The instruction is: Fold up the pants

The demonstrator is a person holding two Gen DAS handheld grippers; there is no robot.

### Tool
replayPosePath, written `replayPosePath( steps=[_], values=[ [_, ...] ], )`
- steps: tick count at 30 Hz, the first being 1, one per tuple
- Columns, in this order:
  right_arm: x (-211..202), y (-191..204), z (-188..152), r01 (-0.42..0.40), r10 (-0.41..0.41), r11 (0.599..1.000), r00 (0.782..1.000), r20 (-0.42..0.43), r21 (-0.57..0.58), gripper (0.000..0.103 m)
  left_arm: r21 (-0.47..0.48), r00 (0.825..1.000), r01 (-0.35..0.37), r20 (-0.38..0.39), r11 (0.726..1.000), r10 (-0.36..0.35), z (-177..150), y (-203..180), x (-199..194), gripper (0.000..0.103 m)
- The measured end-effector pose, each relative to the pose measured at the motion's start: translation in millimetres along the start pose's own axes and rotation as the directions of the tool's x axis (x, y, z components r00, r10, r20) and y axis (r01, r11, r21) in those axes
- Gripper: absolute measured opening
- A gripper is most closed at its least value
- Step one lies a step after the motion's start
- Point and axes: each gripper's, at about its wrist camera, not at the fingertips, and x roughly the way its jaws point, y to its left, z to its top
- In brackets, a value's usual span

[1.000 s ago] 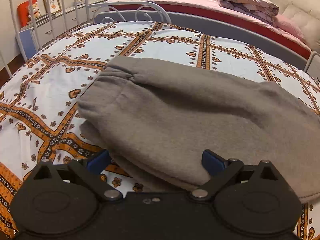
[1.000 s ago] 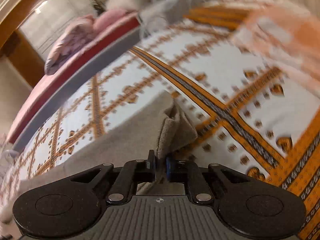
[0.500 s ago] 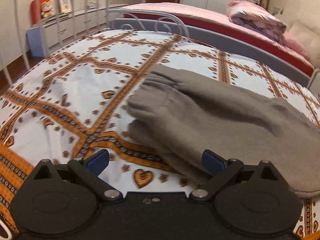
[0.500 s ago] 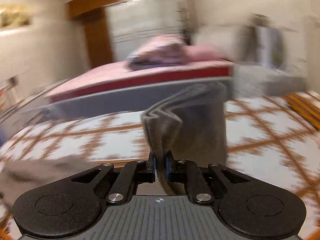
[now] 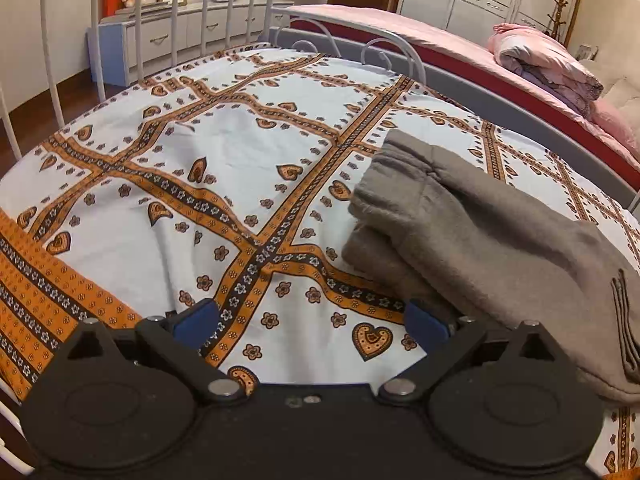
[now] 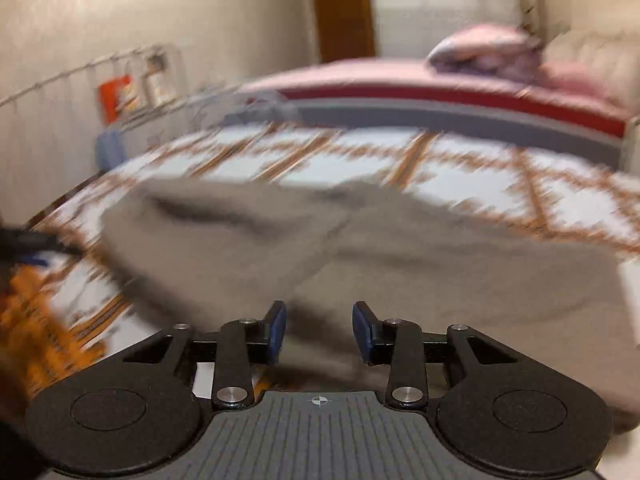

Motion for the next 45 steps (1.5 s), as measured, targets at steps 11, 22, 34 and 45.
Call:
replayPosePath(
  steps=[11, 22, 34, 45],
  values=[
    [2, -39, 8, 0.004, -0.001, 0.998, 0.999, -0.051, 0.07, 0.037, -0.06, 0.985, 0.161, -0.052, 0.985, -0.164, 0, -18, 13, 0.087],
    [-8, -263, 35, 0.332, -0.312, 0.912, 0.943, -0.117, 0.24, 0.037, 0.004, 0.988, 0.126, -0.088, 0.992, -0.125, -4, -27, 18, 0.087],
    [-45, -286, 11, 0.239, -0.204, 0.953, 0.961, -0.186, 0.184, 0.037, 0.06, 0.995, 0.072, -0.08, 0.996, -0.067, -2, -44, 20, 0.088],
    [-73, -257, -25, 0.192, -0.176, 0.98, 0.951, -0.255, 0.041, 0.052, 0.04, 0.992, 0.117, -0.055, 0.992, -0.115, -1, -37, 13, 0.087]
  ],
)
